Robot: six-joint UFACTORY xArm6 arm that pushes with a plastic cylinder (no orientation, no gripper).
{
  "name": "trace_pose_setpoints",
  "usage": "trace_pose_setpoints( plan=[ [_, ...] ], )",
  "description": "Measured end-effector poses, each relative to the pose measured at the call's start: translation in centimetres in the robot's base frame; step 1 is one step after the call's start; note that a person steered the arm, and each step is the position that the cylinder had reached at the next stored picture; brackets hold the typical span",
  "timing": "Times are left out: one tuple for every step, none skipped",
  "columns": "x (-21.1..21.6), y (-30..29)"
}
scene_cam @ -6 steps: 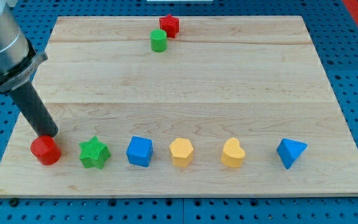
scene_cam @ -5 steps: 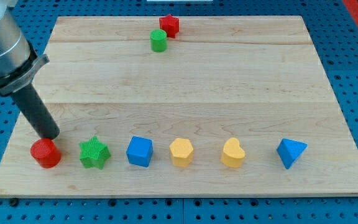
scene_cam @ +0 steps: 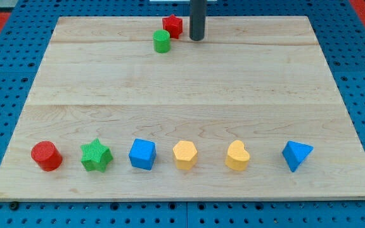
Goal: Move the green circle towards the red circle
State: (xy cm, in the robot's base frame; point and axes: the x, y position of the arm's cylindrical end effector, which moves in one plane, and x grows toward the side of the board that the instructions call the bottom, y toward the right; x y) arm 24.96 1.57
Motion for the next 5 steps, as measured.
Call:
trace_pose_setpoints(
  plan=[
    [1.2, -5.9],
    [4.7, -11.1],
    [8.6, -14.7],
    [12.6, -17.7],
    [16.3, -18.7]
  ],
)
